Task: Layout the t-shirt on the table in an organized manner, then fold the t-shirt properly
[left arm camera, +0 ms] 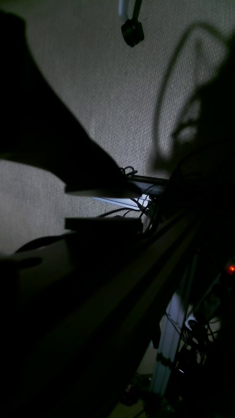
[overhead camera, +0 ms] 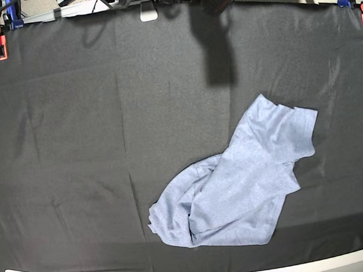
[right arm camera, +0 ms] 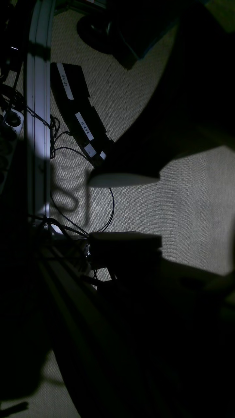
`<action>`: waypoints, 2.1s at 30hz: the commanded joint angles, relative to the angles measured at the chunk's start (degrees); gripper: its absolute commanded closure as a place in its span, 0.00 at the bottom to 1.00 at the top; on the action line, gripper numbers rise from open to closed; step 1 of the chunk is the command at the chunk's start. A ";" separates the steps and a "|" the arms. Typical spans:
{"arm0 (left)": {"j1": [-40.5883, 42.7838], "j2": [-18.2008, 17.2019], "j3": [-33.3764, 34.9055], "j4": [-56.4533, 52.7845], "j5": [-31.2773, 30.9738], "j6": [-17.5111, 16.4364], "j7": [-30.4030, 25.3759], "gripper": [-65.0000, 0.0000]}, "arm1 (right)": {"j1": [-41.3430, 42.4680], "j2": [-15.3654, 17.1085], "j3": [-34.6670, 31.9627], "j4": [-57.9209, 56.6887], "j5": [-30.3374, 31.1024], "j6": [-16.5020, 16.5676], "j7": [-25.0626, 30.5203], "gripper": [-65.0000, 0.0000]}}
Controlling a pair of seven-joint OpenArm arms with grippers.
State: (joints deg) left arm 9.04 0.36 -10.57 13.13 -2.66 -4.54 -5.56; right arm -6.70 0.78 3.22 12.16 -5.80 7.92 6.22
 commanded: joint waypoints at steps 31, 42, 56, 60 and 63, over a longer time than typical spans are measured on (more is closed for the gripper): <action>21.51 -1.25 0.24 32.59 -7.67 -6.23 10.54 0.85 | -25.31 7.93 -12.48 32.50 14.36 4.94 -7.85 0.67; 38.36 -8.41 0.22 59.78 -15.04 -6.21 16.11 0.85 | -48.48 19.32 -14.49 68.17 24.50 3.28 -9.31 0.67; 41.40 -10.58 0.17 69.96 -15.02 -6.21 16.22 0.85 | -52.68 22.69 -14.45 77.57 24.41 -1.36 -9.29 0.67; 41.40 -10.58 0.17 69.96 -14.99 -6.21 16.22 0.85 | -52.68 22.69 -14.45 77.57 23.80 -1.36 -9.31 0.67; 41.40 -10.58 0.17 69.96 -14.99 -6.21 16.00 0.85 | -52.68 22.69 -14.45 77.57 23.82 -1.36 -9.29 0.67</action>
State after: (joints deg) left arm 49.47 -10.02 -10.20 82.56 -17.58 -10.59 11.20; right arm -58.28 23.18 -11.20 89.10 18.04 6.39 -3.95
